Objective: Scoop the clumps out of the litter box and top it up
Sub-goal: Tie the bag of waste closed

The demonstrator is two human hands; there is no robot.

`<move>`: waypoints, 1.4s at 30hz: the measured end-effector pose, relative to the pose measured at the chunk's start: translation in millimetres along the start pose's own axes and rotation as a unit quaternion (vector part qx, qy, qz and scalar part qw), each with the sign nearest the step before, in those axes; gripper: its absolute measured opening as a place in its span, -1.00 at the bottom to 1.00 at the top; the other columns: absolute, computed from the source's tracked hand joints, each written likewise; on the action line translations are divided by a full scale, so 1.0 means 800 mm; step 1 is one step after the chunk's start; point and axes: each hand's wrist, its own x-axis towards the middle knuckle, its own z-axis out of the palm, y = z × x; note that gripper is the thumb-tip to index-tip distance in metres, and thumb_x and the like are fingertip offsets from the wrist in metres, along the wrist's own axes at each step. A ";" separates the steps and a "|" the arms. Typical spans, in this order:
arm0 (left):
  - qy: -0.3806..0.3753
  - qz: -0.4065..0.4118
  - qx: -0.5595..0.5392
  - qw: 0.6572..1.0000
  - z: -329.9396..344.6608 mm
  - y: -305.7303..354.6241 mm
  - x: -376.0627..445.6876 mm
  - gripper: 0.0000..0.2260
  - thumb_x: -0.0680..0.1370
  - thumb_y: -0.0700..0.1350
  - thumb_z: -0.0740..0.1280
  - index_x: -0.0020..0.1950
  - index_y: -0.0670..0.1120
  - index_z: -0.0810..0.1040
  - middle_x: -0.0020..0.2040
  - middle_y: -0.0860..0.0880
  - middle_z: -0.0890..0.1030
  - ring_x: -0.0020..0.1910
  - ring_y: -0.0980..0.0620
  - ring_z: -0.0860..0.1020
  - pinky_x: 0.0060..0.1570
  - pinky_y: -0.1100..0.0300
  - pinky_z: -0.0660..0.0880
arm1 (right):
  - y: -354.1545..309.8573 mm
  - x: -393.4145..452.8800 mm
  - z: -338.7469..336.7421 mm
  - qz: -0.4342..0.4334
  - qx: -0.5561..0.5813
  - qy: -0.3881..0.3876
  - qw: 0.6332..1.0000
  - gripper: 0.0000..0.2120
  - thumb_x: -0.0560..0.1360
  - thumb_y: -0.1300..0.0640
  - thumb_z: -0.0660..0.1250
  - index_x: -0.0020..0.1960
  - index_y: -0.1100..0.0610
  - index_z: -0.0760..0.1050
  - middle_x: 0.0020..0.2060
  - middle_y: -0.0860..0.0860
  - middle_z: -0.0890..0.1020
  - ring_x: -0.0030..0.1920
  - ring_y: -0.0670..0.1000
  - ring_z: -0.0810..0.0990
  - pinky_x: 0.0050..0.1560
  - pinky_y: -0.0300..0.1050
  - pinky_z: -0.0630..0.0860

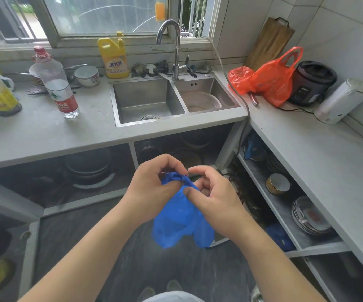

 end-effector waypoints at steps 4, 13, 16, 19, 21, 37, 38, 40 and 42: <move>0.035 0.025 0.013 0.999 0.007 0.001 -0.005 -0.69 0.43 -0.42 0.43 -0.09 0.01 0.64 -0.13 0.06 0.69 -0.08 0.00 0.68 -0.03 0.00 0.64 | -0.003 0.004 -0.005 0.082 0.226 -0.086 0.967 -0.72 0.62 0.11 0.20 0.12 0.26 0.59 -0.07 0.24 0.64 -0.04 0.13 0.62 0.00 0.05 0.54; 0.065 0.010 0.015 0.998 0.015 -0.004 -0.017 -0.77 0.43 -0.33 0.52 -0.06 -0.02 0.68 -0.14 0.07 0.72 -0.07 0.05 0.70 -0.03 0.16 0.64 | 0.011 0.005 -0.013 0.100 0.251 -0.092 0.958 -0.84 0.60 0.17 0.30 0.00 0.21 0.62 -0.12 0.16 0.69 -0.17 0.05 0.63 -0.17 -0.05 0.54; 0.047 -0.012 0.002 0.999 0.012 -0.008 -0.025 -0.84 0.47 -0.22 0.54 -0.01 -0.01 0.74 -0.11 0.08 0.74 -0.06 0.08 0.71 -0.01 0.18 0.63 | 0.017 0.006 -0.011 0.102 0.257 -0.056 0.959 -0.86 0.59 0.17 0.29 -0.07 0.18 0.60 -0.23 0.09 0.64 -0.25 0.02 0.58 -0.25 -0.09 0.51; 0.045 -0.036 -0.030 0.998 0.013 -0.010 -0.033 -0.85 0.53 -0.23 0.47 0.02 -0.02 0.75 -0.11 0.05 0.75 -0.06 0.08 0.71 -0.04 0.22 0.61 | 0.022 0.005 -0.011 0.110 0.261 -0.044 0.958 -0.85 0.60 0.19 0.23 -0.09 0.17 0.54 -0.28 0.10 0.58 -0.29 0.04 0.51 -0.35 -0.13 0.44; 0.068 -0.044 -0.067 0.994 0.018 -0.010 -0.037 -0.87 0.56 -0.25 0.43 0.02 -0.07 0.74 -0.10 0.01 0.75 -0.06 0.06 0.71 -0.07 0.24 0.59 | 0.027 0.005 -0.007 0.105 0.241 -0.054 0.963 -0.85 0.60 0.18 0.19 -0.10 0.14 0.50 -0.28 0.15 0.57 -0.28 0.05 0.49 -0.38 -0.12 0.40; 0.292 -0.155 -0.213 0.920 0.024 -0.086 -0.155 -0.87 0.68 -0.20 0.22 -0.03 -0.17 0.50 0.08 -0.08 0.73 0.15 -0.07 0.67 0.23 -0.06 0.51 | 0.088 -0.009 0.036 0.164 0.083 0.005 0.983 -0.83 0.54 0.18 0.17 -0.08 0.22 0.50 -0.25 0.10 0.62 -0.29 0.01 0.49 -0.32 -0.10 0.48; 0.313 -0.165 -0.230 0.907 0.021 -0.092 -0.167 -0.87 0.68 -0.20 0.22 -0.03 -0.16 0.50 0.08 -0.09 0.73 0.14 -0.07 0.67 0.20 -0.05 0.52 | 0.088 -0.013 0.043 0.167 0.081 0.009 0.983 -0.84 0.54 0.19 0.17 -0.08 0.22 0.50 -0.26 0.11 0.62 -0.30 0.02 0.50 -0.32 -0.11 0.48; 0.357 -0.182 -0.269 0.876 0.010 -0.103 -0.191 -0.87 0.69 -0.20 0.21 -0.02 -0.15 0.49 0.08 -0.11 0.72 0.13 -0.11 0.68 0.15 -0.05 0.54 | 0.090 -0.021 0.057 0.178 0.079 0.019 0.981 -0.85 0.54 0.19 0.18 -0.08 0.20 0.51 -0.27 0.11 0.63 -0.33 0.03 0.53 -0.35 -0.12 0.47; 0.403 -0.192 -0.309 0.840 -0.005 -0.112 -0.217 -0.86 0.70 -0.21 0.18 -0.01 -0.15 0.48 0.10 -0.15 0.71 0.08 -0.12 0.69 0.10 -0.04 0.56 | 0.096 -0.028 0.068 0.194 0.091 0.027 0.976 -0.86 0.54 0.20 0.17 -0.10 0.21 0.49 -0.28 0.13 0.61 -0.37 0.06 0.53 -0.34 -0.09 0.48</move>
